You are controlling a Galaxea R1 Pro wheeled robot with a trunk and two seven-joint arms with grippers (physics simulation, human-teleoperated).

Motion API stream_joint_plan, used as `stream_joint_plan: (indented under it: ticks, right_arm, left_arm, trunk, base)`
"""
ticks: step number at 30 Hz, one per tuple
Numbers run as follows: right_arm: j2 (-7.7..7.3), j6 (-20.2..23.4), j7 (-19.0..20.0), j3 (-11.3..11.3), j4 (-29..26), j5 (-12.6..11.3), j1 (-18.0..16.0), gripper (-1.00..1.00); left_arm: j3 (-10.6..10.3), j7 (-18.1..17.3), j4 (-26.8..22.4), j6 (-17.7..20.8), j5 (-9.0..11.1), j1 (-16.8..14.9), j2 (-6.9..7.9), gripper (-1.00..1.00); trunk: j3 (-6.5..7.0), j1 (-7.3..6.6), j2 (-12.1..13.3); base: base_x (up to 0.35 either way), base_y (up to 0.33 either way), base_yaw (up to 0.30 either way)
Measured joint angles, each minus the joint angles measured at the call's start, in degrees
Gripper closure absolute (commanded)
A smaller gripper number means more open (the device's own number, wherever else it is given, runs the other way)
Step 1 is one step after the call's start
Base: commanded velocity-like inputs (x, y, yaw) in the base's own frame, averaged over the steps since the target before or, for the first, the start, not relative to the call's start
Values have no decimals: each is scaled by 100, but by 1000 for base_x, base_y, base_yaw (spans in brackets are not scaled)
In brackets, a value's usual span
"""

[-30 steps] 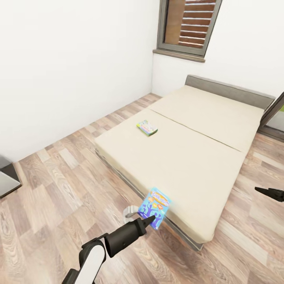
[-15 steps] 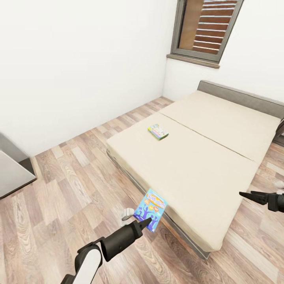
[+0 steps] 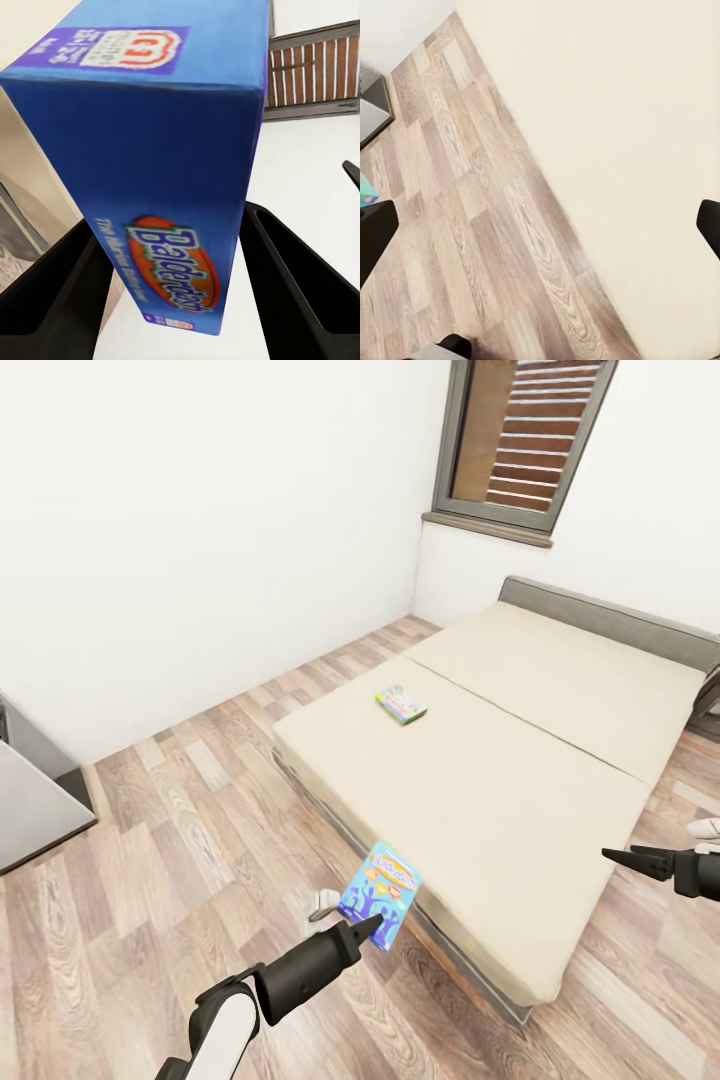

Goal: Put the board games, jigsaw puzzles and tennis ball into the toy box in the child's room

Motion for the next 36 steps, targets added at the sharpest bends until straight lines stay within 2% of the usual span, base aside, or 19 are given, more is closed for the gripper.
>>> stream_joint_plan:
  ticks: [13,22,36]
  right_arm:
    - [19,0,4,-9,0,0,3,-100]
    - [111,0,4,23,0,-1,4,-100]
    - [131,0,5,48,-2,-3,4,-100]
  left_arm:
    - [0,18,2,-2,-6,2,0,100]
    - [-6,18,3,-9,-20,2,0,100]
    - [-8,-49,3,-15,16,8,0,100]
  trunk:
    - [355,-286,522]
    - [601,-484,883]
    - [984,-791,1445]
  base:
    - [0,0,1]
    - [0,0,0]
    - [0,0,0]
